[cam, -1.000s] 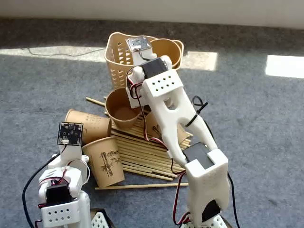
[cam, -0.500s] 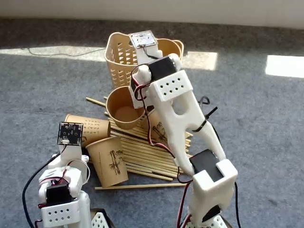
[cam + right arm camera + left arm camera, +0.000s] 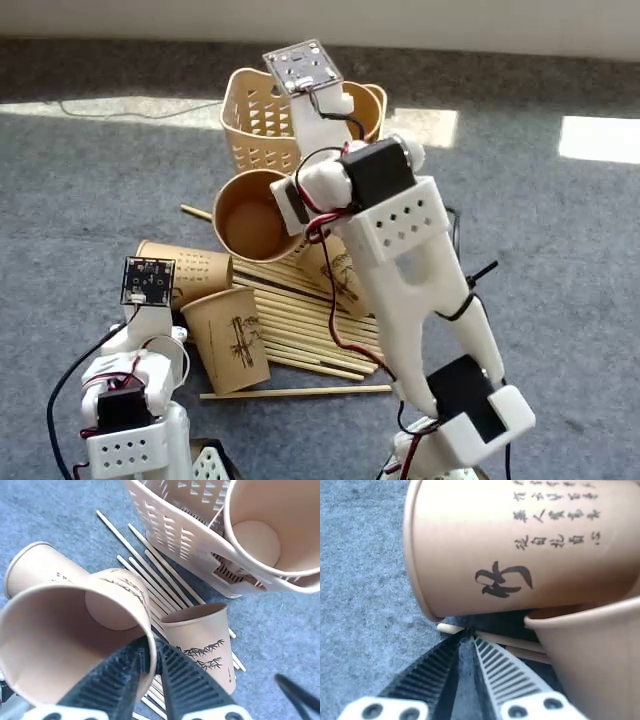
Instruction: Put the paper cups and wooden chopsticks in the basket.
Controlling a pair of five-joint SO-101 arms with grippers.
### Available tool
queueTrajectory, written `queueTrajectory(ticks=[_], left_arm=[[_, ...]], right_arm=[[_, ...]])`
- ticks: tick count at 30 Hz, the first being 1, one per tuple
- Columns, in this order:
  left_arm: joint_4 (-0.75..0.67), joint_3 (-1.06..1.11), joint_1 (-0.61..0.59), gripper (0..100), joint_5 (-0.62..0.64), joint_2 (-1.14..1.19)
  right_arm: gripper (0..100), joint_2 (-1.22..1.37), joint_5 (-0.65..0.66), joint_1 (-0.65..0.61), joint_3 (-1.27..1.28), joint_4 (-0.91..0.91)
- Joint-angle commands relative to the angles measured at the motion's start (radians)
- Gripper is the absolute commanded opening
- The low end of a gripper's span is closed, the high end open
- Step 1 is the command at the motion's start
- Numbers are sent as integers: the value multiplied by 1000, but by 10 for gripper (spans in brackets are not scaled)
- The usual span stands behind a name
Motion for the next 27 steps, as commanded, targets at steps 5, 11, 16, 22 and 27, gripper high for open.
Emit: queueTrajectory(ticks=[5,11,16,22,27], left_arm=[[-17,10,-15,24,-2,-8],[-17,10,-15,24,-2,-8],[-17,10,-15,24,-2,-8],[-17,10,-15,24,-2,-8],[-17,10,-15,24,-2,-8]], right_arm=[[5,-188,17,-7,-18,-62],[5,-252,15,59,-18,-180],[5,-255,11,174,-18,-278],[5,-252,9,271,-16,-348],[5,-251,9,326,-7,-398]])
